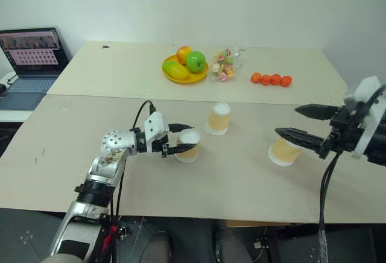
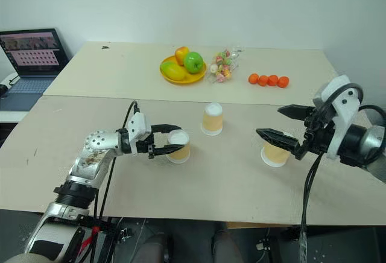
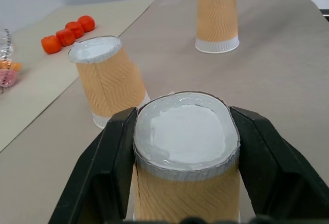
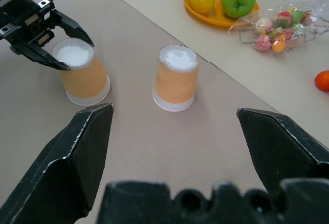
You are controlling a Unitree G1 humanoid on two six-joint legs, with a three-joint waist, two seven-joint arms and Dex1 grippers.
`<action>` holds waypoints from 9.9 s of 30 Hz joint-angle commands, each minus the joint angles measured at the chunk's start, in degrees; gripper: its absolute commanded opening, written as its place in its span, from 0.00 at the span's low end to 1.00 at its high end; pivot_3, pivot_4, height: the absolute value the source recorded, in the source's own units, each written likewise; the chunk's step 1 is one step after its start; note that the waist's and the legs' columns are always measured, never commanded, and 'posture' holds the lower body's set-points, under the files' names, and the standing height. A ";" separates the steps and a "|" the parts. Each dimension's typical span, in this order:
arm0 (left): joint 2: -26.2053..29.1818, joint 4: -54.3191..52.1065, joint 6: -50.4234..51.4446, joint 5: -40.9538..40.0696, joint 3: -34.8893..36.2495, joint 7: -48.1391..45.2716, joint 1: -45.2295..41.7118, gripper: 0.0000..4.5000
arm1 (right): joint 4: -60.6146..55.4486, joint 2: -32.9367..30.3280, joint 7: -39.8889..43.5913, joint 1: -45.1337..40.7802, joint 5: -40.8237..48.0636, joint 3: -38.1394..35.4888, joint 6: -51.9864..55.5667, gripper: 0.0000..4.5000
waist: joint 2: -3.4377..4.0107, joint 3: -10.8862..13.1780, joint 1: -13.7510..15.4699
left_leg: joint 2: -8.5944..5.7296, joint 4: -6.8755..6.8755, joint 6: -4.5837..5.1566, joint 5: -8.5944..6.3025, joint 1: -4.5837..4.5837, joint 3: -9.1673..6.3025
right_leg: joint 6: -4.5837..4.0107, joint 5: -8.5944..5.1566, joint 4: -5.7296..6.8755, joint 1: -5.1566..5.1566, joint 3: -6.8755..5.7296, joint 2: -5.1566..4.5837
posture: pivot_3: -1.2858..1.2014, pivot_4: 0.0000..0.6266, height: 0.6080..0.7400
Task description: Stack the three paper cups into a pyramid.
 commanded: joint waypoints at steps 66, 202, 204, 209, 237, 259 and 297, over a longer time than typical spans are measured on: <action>14.02 -5.05 19.65 -7.65 13.22 8.27 -16.30 0.98 | 3.25 8.57 -2.12 -17.82 -8.77 14.62 -1.10 1.00 | 0.00 0.05 -1.54 | 0.01 -0.02 0.00 0.00 -0.07 -0.03 | 0.02 0.02 0.07 -0.14 -0.02 0.05 | 0.52 0.24 0.95; 19.86 -33.32 33.41 -19.33 17.50 11.77 9.54 1.00 | 9.92 24.83 14.83 -15.51 -19.71 24.79 -8.12 0.63 | 0.02 0.11 -1.54 | 0.02 -0.06 -0.01 0.00 -0.09 -0.12 | -0.10 0.13 0.04 -0.18 -0.16 0.00 | 0.52 0.24 0.95; 22.34 -33.69 33.74 -20.13 18.64 9.27 10.74 1.00 | 11.13 25.54 15.24 -16.05 -20.45 25.92 -9.28 0.63 | 0.01 0.12 -1.54 | 0.02 -0.06 -0.01 0.00 -0.09 -0.12 | -0.10 0.13 0.03 -0.17 -0.17 0.00 | 0.52 0.24 0.95; 25.23 -33.71 34.39 -21.20 19.66 7.45 10.87 1.00 | 14.70 28.34 14.82 -18.21 -22.31 28.27 -12.35 0.63 | 0.01 0.12 -1.55 | 0.04 -0.06 -0.01 0.00 -0.06 -0.13 | -0.10 0.12 0.05 -0.17 -0.18 0.01 | 0.52 0.24 0.95; 29.43 -36.47 41.07 -25.99 20.65 7.92 5.80 1.00 | 31.10 38.25 20.03 -24.88 -30.25 34.84 -23.57 0.63 | 0.02 0.14 -1.62 | 0.05 -0.08 -0.01 0.00 -0.08 -0.14 | -0.12 0.12 0.09 -0.21 -0.20 0.01 | 0.52 0.24 0.95; 32.68 -39.10 44.95 -30.00 22.05 8.15 6.40 1.00 | 34.40 39.52 22.15 -25.70 -32.66 35.53 -25.97 0.95 | 0.02 0.14 -1.64 | 0.04 -0.08 -0.01 0.00 -0.07 -0.13 | -0.12 0.12 0.09 -0.22 -0.20 0.01 | 0.52 0.24 0.95; 22.80 -31.27 30.34 -21.85 18.60 6.20 16.92 1.00 | 5.59 10.64 19.29 -4.89 -16.91 12.64 -2.10 0.99 | 0.10 0.25 -1.67 | 0.02 -0.07 -0.01 0.00 -0.06 0.00 | -0.09 0.07 0.03 -0.17 -0.07 -0.02 | 0.52 0.24 0.95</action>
